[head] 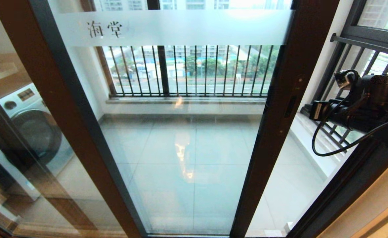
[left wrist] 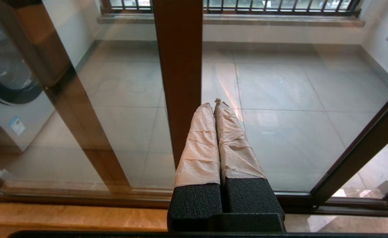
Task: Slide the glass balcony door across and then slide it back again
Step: Open the slid door
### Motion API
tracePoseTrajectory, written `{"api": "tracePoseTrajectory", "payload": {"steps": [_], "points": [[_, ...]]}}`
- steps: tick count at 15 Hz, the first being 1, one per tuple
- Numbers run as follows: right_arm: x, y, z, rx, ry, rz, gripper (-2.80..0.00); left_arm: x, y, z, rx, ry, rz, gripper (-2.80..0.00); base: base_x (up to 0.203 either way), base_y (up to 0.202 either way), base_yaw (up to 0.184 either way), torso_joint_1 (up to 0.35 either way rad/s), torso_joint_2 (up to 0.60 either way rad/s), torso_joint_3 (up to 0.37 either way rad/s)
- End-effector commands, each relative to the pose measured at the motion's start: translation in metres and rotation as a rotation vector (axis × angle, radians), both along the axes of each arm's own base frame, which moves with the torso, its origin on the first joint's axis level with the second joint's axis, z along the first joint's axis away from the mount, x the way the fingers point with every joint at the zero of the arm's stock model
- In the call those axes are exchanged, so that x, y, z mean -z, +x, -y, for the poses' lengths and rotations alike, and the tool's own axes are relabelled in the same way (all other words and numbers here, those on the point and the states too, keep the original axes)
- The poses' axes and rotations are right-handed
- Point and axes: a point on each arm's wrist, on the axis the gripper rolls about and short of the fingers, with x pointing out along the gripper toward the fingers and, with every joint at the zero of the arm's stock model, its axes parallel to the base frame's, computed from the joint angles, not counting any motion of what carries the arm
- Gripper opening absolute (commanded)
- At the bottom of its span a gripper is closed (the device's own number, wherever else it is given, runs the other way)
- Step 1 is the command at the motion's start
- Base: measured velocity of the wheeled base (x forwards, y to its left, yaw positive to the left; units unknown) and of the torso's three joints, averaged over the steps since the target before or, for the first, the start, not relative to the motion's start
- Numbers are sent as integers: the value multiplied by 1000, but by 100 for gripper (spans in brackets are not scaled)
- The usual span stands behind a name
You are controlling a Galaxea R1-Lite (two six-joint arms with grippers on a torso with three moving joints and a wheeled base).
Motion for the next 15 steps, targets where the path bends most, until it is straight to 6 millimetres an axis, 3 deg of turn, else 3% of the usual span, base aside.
{"api": "tracePoseTrajectory", "payload": {"steps": [1,7,15], "points": [[6,10,-7,-20,6,-10,-280,0,0,0,0,0,0,-280,0,0,0,0,0,0],[7,13,-30,-44,23,-13,-280,0,0,0,0,0,0,-280,0,0,0,0,0,0],[4,6,-45,-70,21,-9,-280,0,0,0,0,0,1,-280,0,0,0,0,0,0]]}}
